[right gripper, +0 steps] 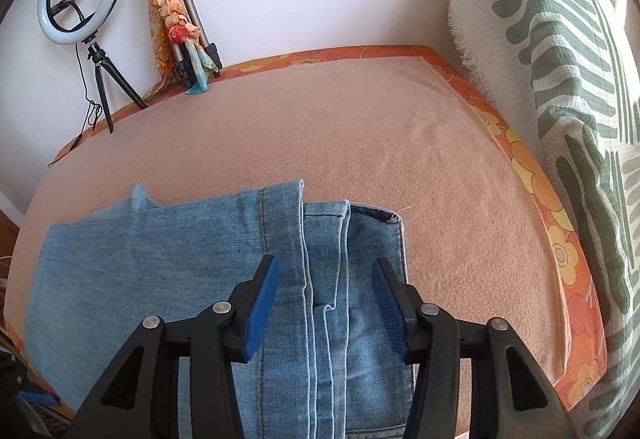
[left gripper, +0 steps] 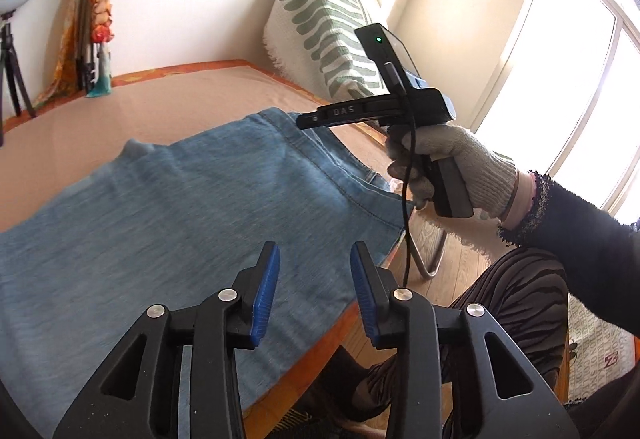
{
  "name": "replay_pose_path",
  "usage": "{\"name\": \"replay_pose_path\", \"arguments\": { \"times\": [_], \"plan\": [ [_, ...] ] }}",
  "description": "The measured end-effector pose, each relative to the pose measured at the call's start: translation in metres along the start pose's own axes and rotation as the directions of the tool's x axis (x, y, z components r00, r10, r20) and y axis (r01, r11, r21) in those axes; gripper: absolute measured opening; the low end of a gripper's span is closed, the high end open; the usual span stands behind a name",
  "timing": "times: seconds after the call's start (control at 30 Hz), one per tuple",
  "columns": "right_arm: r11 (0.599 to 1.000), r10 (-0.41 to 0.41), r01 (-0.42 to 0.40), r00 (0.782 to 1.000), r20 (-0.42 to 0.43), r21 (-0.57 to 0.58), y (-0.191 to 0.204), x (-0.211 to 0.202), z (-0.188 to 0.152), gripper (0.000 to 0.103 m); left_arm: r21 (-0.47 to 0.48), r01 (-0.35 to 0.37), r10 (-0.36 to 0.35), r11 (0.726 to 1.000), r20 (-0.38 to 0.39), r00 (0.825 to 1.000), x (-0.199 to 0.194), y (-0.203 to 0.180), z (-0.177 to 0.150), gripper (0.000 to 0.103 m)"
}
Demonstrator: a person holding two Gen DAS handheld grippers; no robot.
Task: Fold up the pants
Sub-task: 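Lay the folded jeans down, open both tools and withdraw them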
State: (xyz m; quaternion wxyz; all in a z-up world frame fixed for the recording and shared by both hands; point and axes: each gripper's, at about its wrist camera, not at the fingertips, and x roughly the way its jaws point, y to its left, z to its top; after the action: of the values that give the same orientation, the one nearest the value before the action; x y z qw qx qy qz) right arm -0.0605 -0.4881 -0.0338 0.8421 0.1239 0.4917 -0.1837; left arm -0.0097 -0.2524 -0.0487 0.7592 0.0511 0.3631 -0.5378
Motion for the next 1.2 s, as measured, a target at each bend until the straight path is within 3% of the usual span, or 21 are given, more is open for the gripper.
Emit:
{"name": "replay_pose_path", "arguments": {
  "times": [0.23, 0.4, 0.6, 0.8, 0.93, 1.07, 1.2],
  "plan": [
    [0.998, 0.012, -0.006, 0.996, 0.093, -0.062, 0.032, -0.034, 0.006, 0.064, -0.073, -0.162, 0.164, 0.984, 0.022, 0.986, -0.052, 0.046, -0.030, 0.046],
    [0.982, 0.137, -0.122, 0.986, 0.098, -0.145, 0.079, -0.051, 0.007, 0.066, -0.188, -0.271, 0.279, 0.944, 0.017, 0.960, -0.081, 0.091, -0.053, 0.048],
    [0.934, 0.266, -0.239, 0.961, 0.070, -0.267, 0.152, -0.061, 0.005, 0.066, -0.272, -0.370, 0.386, 0.888, 0.005, 0.923, -0.105, 0.123, -0.077, 0.048],
    [0.861, 0.418, -0.402, 0.908, -0.016, -0.310, 0.226, -0.055, 0.001, 0.068, -0.321, -0.395, 0.403, 0.861, -0.046, 0.914, -0.104, 0.139, -0.101, 0.048],
    [0.806, 0.483, -0.494, 0.867, -0.119, -0.326, 0.279, -0.041, -0.011, 0.068, -0.315, -0.407, 0.405, 0.857, -0.076, 0.911, -0.100, 0.142, -0.111, 0.048],
    [0.771, 0.504, -0.553, 0.833, -0.228, -0.315, 0.329, -0.021, -0.023, 0.068, -0.290, -0.432, 0.422, 0.854, -0.100, 0.901, -0.097, 0.142, -0.118, 0.048],
    [0.750, 0.484, -0.580, 0.809, -0.333, -0.318, 0.375, 0.001, -0.029, 0.068, -0.328, -0.406, 0.395, 0.853, -0.103, 0.913, -0.098, 0.148, -0.124, 0.048]
  ]
}}
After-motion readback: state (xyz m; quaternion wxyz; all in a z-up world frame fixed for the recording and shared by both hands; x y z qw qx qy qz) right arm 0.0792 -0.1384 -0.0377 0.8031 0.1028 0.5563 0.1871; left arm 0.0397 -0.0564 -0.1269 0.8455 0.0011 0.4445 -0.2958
